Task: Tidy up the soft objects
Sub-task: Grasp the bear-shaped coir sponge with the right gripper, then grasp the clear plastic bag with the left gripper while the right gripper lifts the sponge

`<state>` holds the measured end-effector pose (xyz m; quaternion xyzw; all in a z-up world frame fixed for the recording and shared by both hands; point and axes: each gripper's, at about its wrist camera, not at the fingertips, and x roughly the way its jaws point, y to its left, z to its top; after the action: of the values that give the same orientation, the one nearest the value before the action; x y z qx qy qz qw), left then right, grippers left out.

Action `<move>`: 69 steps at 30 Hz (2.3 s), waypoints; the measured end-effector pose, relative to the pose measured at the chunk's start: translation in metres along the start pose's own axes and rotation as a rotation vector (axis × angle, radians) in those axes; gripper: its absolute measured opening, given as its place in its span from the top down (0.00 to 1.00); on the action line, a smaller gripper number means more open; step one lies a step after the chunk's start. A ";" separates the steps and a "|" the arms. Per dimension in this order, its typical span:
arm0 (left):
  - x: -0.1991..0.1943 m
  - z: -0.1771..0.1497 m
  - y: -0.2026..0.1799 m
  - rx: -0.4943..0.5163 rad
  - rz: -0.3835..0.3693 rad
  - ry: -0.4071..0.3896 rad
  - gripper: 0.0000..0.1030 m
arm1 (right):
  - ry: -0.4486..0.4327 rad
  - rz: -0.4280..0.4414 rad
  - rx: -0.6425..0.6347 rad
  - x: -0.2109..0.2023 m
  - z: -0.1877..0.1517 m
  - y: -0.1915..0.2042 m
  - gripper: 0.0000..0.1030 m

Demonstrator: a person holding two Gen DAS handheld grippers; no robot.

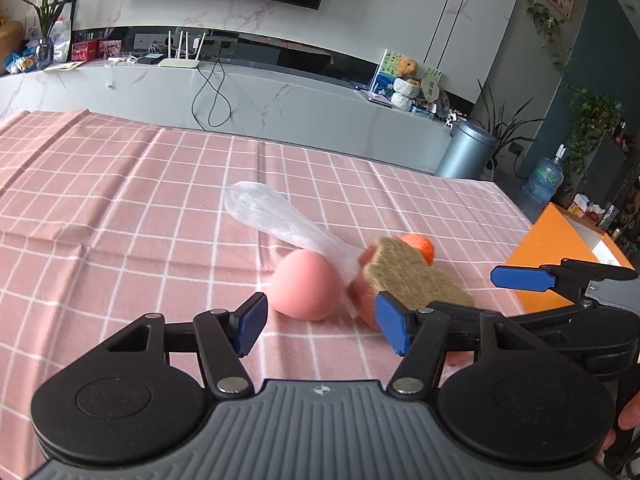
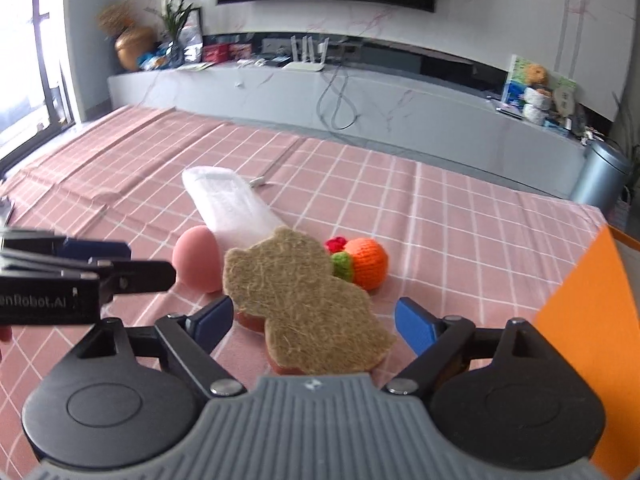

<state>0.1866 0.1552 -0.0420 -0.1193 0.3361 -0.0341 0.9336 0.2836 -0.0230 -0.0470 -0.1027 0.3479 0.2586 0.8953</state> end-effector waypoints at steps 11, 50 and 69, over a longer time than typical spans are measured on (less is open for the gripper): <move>0.016 0.019 0.010 0.006 -0.016 0.010 0.30 | 0.088 0.072 -0.031 0.036 0.013 -0.001 0.12; 0.022 0.037 0.013 -0.015 -0.072 0.009 0.24 | 0.037 0.045 -0.075 -0.008 0.039 -0.004 0.19; 0.098 0.053 0.034 -0.183 -0.029 0.123 0.44 | 0.054 -0.061 -0.043 0.033 0.057 -0.020 0.19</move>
<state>0.2949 0.1846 -0.0716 -0.2064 0.3928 -0.0240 0.8958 0.3473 -0.0066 -0.0268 -0.1397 0.3628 0.2356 0.8907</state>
